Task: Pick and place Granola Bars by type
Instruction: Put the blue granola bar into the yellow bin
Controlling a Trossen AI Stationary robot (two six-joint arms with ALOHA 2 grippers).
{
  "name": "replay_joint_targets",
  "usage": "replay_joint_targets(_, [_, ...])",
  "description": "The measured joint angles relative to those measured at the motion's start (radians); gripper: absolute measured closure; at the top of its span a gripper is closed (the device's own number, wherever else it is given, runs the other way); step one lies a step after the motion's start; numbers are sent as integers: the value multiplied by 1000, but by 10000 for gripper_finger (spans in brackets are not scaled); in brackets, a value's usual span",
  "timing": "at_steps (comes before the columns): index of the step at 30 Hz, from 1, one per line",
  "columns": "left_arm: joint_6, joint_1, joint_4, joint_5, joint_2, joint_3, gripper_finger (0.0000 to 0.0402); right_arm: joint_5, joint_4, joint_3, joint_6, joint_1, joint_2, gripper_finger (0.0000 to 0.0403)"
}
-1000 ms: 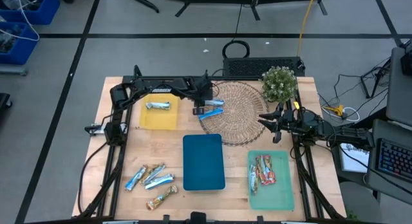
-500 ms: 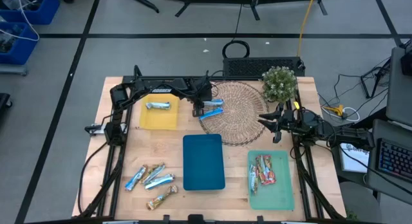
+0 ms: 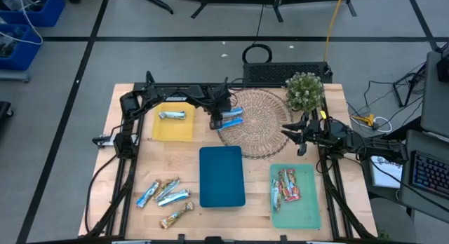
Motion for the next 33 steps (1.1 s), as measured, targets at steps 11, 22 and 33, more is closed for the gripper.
replay_joint_targets(11, [-64, 1, 34, -82, 0, 0, 270, 0, 0, 0, 0, 0, 0, 303])
replay_joint_targets(22, [-69, 1, 32, -78, 0, 0, 270, 0, 0, 0, 0, 0, 0, 303])
replay_joint_targets(33, [-67, 1, 31, -78, 0, 0, 270, 0, 0, 0, 0, 0, 0, 303])
